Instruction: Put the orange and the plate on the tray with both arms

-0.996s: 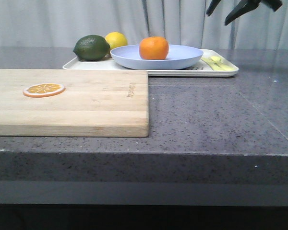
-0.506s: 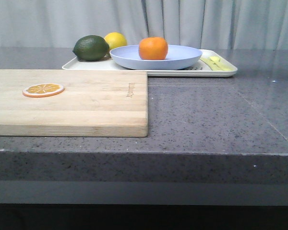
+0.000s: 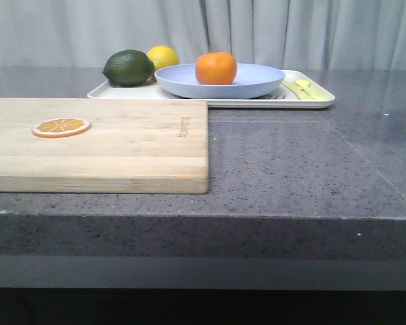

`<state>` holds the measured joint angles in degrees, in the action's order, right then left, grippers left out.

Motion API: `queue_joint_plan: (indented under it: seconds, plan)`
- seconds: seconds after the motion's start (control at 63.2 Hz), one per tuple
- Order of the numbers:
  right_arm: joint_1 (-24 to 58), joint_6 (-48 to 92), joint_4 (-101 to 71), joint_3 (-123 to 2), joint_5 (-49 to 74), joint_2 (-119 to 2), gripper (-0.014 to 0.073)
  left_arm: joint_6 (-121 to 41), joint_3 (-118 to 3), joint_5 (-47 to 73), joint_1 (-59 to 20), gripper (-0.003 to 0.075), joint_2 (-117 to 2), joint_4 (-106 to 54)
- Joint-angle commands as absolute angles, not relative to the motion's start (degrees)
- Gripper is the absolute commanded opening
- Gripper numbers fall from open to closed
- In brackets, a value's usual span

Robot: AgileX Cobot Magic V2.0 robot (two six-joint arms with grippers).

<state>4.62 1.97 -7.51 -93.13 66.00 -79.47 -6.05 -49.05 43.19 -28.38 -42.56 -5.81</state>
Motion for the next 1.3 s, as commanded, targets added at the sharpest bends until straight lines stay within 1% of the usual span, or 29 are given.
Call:
queue_joint_plan:
  seconds: [0.0,0.158,0.38,0.554,0.664,0.791,1.107,1.155,1.202,1.281]
  plan:
    - [4.3,2.7,-5.1,-87.9,58.3,-72.3,0.0374,-5.5,-50.4,39.6,-28.3,0.0639,-42.3,-6.2]
    - [4.3,2.7,0.0,-75.9,52.5,-63.7,0.0374,-5.5,-50.4,39.6,-28.3,0.0639,-42.3,-6.2]
    - [4.3,2.7,-0.3,-62.1,50.0,-51.4,0.0374,-5.5,-50.4,39.6,-28.3,0.0639,-42.3,-6.2]
    - [4.3,2.7,-0.4,-53.7,48.8,-41.2,0.0374,-5.5,-50.4,39.6,-28.3,0.0638,-42.3,-6.2]
    - [4.3,2.7,-0.6,-50.6,50.1,-35.4,0.0374,-5.5,-50.4,39.6,-28.3,0.0638,-42.3,-6.2]
    - [4.3,2.7,-0.7,-49.8,52.6,-30.7,0.0374,-5.5,-50.4,40.1,-28.3,0.0638,-42.3,-6.2]
    - [4.3,2.7,-1.3,-49.8,53.2,-28.6,0.0372,-5.5,-50.4,40.1,-28.3,0.0638,-42.3,-6.2]
    - [4.3,2.7,-1.4,-49.8,53.2,-28.6,0.0353,-5.5,-50.4,40.2,-28.3,0.0634,-42.3,-6.2]
    - [4.3,2.7,-1.4,-49.8,53.2,-28.6,0.0315,-5.5,-50.4,40.2,-28.3,0.0613,-42.3,-6.2]
    - [4.3,2.7,-1.4,-49.8,53.2,-28.6,0.0221,-5.5,-50.4,40.2,-28.3,0.0533,-42.3,-6.2]
